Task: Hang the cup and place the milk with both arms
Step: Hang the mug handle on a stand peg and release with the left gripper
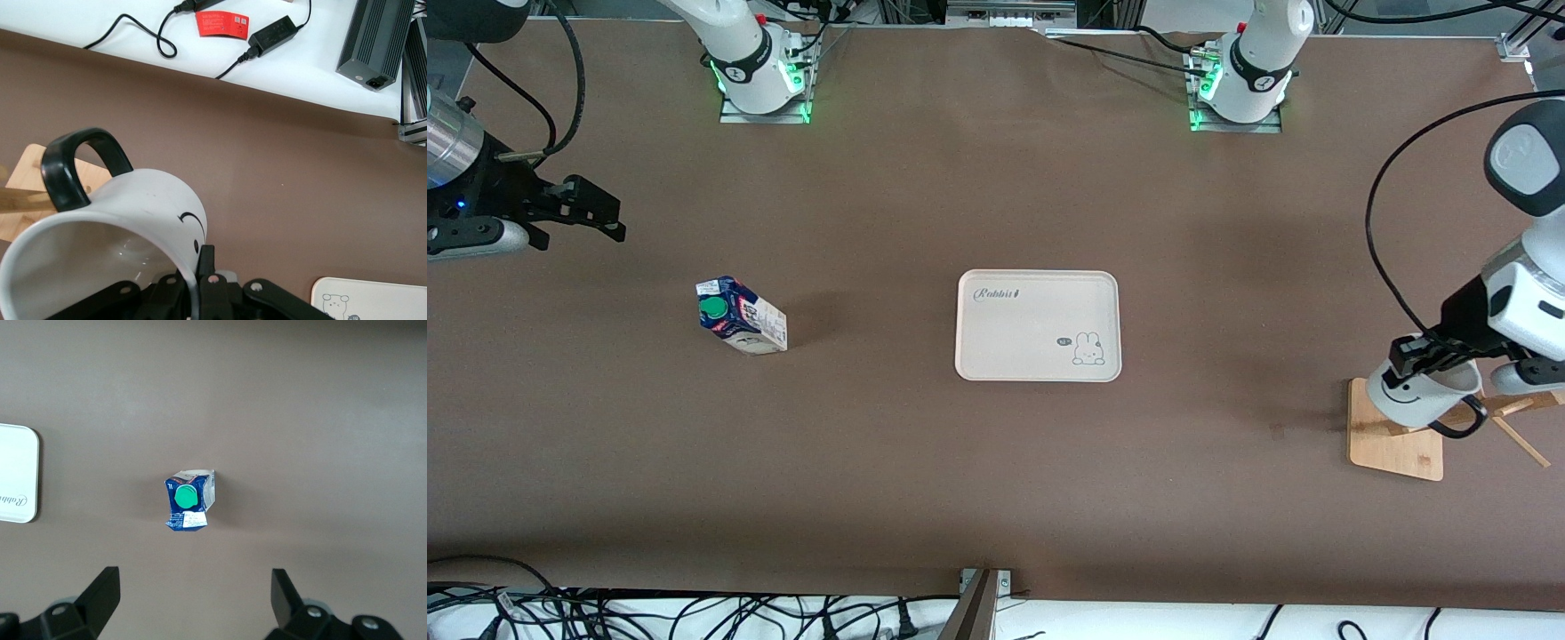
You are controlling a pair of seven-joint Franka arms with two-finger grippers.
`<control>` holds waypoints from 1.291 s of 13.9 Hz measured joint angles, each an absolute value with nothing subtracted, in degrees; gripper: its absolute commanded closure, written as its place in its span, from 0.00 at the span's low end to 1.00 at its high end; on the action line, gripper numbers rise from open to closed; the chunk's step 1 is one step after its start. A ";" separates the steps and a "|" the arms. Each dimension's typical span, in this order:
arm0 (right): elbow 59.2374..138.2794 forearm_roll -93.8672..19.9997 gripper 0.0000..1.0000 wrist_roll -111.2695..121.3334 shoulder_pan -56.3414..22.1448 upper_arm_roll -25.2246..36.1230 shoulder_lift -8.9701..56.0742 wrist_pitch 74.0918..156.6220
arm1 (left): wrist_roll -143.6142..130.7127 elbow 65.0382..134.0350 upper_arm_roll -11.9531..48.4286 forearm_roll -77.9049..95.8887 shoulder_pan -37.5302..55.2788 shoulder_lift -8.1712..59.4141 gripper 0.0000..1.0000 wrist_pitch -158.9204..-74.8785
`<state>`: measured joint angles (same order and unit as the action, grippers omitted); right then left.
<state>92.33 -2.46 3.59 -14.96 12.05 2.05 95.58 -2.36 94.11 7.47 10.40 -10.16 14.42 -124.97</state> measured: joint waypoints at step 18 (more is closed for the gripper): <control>92.32 -2.46 0.00 3.59 -14.82 12.16 2.68 95.54 | 3.89 92.60 7.21 12.13 -15.46 15.65 1.00 -117.76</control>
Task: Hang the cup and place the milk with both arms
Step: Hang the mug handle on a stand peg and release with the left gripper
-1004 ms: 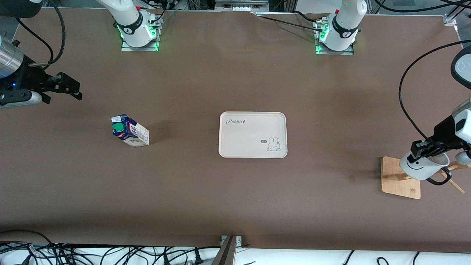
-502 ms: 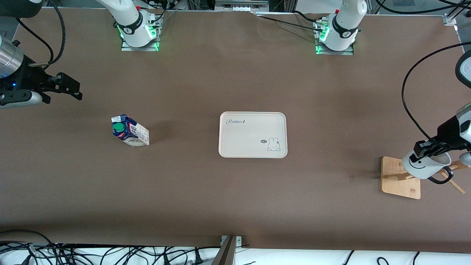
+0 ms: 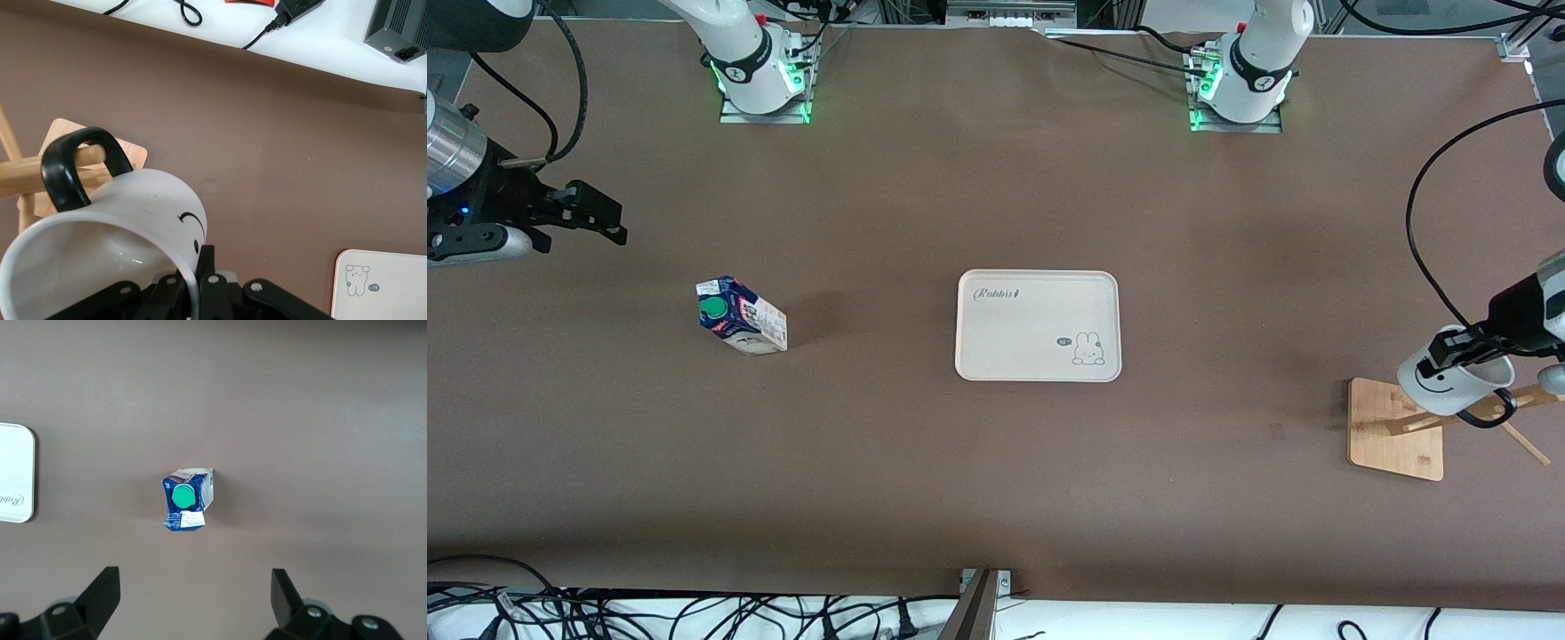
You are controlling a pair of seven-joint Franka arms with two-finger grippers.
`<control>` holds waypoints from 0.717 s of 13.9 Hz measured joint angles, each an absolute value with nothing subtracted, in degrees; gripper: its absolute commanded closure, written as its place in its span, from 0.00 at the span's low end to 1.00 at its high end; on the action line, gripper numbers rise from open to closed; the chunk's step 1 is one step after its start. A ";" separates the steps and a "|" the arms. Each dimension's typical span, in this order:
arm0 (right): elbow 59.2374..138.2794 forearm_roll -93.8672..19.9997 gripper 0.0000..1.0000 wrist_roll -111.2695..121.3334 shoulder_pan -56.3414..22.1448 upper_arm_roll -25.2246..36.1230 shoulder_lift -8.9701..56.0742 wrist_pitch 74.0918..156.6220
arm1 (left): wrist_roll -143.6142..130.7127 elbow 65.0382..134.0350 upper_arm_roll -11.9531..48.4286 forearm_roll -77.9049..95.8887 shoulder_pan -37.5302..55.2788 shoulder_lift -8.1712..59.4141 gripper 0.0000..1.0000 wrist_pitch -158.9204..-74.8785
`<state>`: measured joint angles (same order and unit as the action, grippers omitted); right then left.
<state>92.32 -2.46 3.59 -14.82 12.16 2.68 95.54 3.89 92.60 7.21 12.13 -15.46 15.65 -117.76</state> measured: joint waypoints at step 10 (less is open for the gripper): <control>92.32 -2.46 0.00 3.59 -14.72 12.18 2.69 95.53 | 19.61 92.37 1.17 20.33 -16.25 17.17 0.00 -115.56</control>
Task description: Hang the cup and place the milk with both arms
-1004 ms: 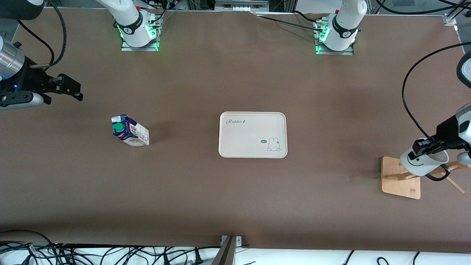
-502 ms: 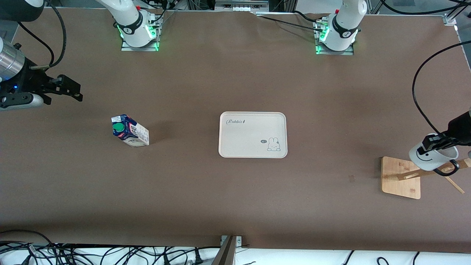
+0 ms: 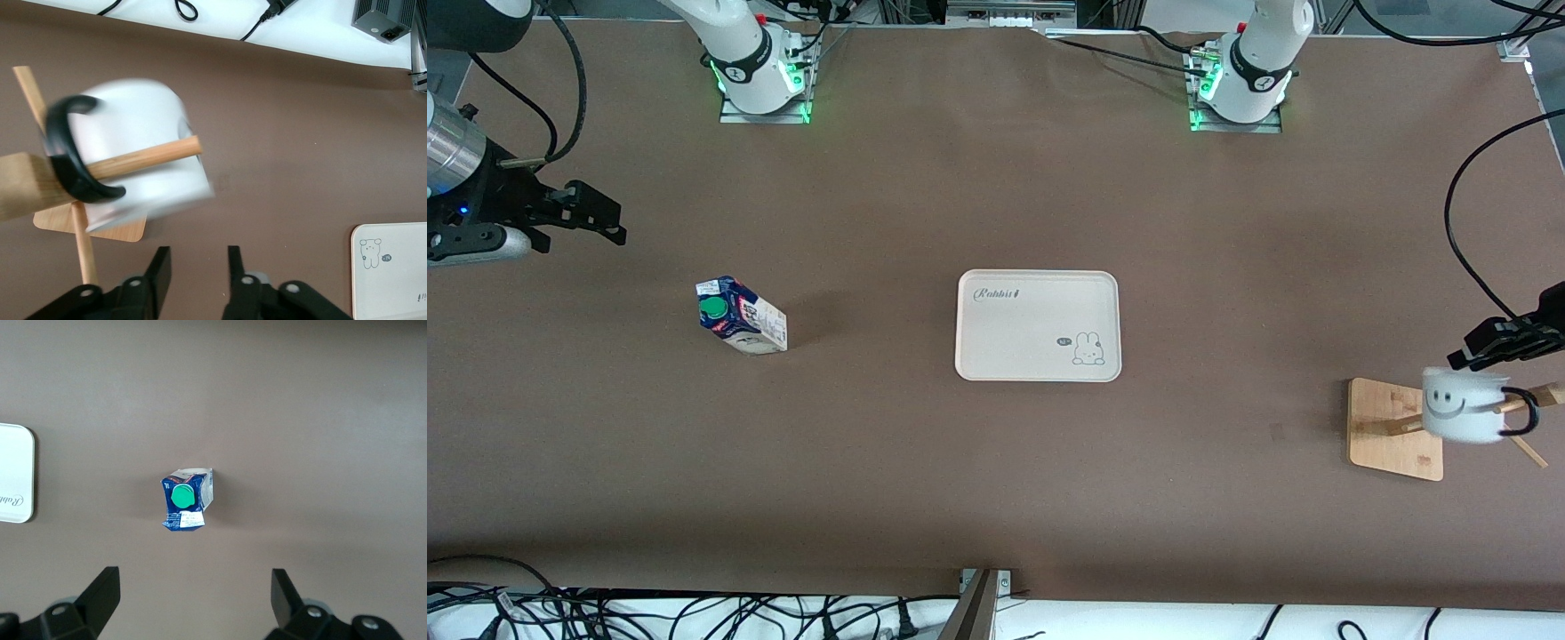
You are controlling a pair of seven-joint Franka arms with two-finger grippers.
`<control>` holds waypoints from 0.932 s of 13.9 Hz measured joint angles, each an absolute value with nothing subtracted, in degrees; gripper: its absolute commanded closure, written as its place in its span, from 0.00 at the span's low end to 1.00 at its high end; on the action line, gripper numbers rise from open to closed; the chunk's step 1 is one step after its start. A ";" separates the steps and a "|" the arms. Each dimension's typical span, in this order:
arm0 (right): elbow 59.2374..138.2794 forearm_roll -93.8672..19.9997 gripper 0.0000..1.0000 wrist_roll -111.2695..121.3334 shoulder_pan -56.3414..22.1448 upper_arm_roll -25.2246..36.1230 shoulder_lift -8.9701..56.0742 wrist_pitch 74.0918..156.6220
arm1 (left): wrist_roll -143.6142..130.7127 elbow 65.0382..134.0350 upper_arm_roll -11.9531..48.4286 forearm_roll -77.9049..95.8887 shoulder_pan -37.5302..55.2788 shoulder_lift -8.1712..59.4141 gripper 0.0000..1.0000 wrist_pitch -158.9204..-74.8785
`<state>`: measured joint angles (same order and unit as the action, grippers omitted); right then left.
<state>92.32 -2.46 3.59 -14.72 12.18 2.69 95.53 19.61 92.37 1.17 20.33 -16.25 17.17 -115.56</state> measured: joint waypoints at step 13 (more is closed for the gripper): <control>92.32 -2.46 0.00 3.59 -14.50 12.26 2.72 95.43 | 0.95 77.01 8.93 5.43 -10.93 13.06 0.00 -87.50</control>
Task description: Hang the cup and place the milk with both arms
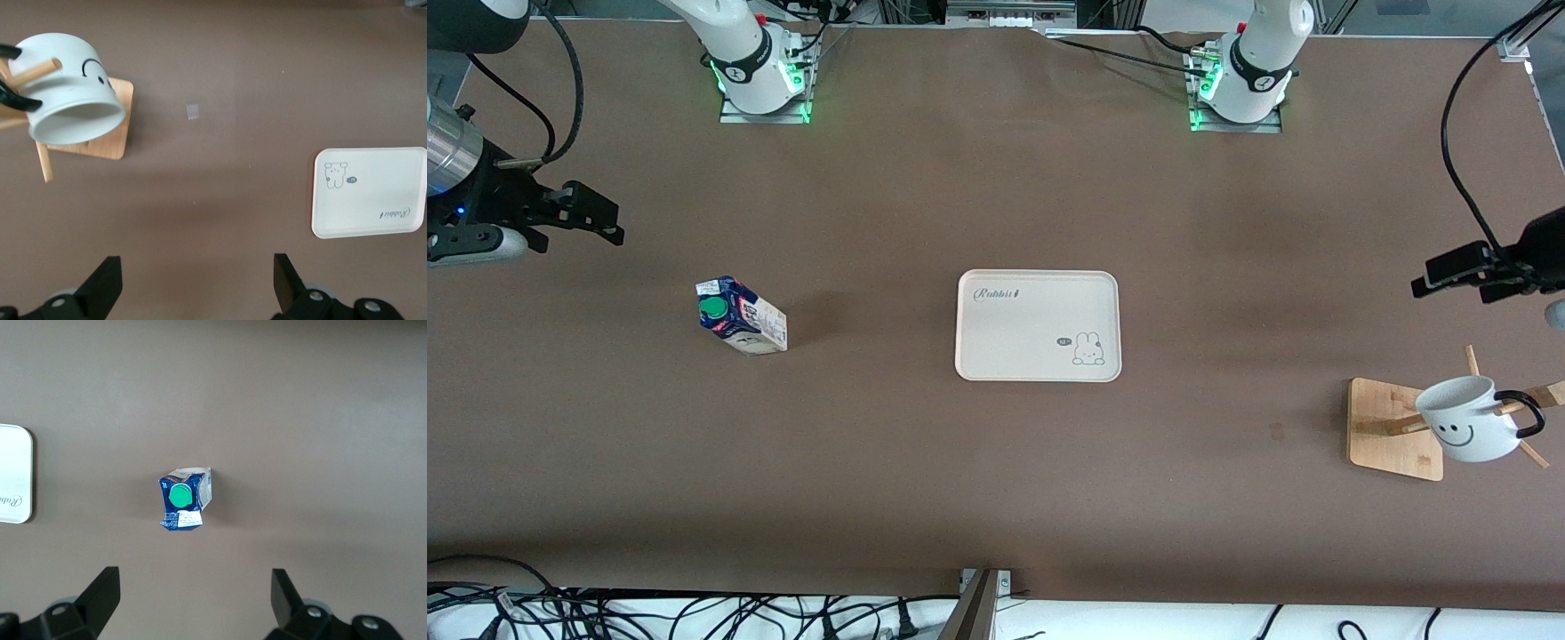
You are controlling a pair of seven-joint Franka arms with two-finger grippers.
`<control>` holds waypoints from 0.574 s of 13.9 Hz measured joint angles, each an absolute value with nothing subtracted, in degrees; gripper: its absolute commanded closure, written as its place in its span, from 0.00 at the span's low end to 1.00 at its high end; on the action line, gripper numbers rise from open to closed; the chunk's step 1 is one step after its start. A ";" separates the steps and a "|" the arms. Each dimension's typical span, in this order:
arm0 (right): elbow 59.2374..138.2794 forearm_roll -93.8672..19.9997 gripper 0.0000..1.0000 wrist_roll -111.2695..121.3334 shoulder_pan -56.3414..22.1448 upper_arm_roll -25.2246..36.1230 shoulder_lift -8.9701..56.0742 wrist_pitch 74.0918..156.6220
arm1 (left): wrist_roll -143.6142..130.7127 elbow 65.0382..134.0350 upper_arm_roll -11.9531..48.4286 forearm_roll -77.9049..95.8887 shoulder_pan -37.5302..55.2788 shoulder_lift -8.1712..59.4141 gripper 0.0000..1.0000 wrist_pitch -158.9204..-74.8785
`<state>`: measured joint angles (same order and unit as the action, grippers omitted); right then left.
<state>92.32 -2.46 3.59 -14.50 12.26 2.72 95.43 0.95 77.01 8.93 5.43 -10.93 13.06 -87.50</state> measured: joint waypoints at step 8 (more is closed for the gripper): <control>92.32 -2.46 0.00 3.59 -14.49 12.26 2.73 95.30 | -1.23 74.82 9.79 4.01 -10.66 11.55 0.00 -81.28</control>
<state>92.32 -2.46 3.59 -14.49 12.26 2.73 95.30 -1.23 74.82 9.79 4.01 -10.66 11.55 -81.28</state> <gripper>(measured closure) 0.000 0.000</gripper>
